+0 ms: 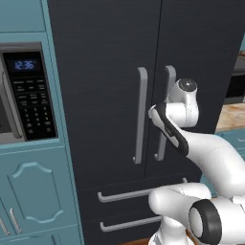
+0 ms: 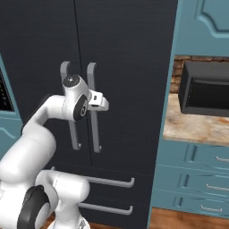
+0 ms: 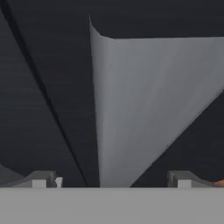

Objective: Retrieve a lemon from the fridge and place it on the cutting board with the fish.

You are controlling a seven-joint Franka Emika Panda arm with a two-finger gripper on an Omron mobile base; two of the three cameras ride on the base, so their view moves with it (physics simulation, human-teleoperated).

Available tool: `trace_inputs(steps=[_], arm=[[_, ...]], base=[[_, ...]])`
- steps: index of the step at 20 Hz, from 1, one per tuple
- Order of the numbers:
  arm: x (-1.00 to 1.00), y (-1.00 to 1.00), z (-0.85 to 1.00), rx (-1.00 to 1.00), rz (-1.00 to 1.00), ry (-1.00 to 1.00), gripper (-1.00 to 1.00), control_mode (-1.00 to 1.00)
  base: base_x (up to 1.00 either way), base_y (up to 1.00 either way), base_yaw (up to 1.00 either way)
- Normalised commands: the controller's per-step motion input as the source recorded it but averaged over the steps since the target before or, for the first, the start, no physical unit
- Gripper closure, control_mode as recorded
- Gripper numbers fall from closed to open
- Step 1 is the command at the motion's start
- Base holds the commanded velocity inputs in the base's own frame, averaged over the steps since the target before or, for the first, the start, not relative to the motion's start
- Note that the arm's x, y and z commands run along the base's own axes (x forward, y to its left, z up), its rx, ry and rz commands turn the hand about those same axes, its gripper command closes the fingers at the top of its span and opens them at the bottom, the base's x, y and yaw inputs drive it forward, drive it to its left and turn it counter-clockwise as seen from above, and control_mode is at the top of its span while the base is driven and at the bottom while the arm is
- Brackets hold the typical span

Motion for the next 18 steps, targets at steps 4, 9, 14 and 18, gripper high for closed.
trace_inputs(steps=[4,9,14,18], arm=[[0.38,-0.25,-0.27,0.0,0.0,0.0,-1.0,-1.0],[0.24,-0.03,-0.08,0.0,0.0,-0.04,-1.0,-1.0],[0.32,-0.04,-0.18,0.0,0.0,-0.11,-1.0,-1.0],[0.38,-0.11,-0.09,0.0,0.01,-0.05,-1.0,-1.0]], base=[[0.0,0.0,0.0],[0.0,0.0,0.0],[0.0,0.0,0.0],[0.0,0.0,0.0]])
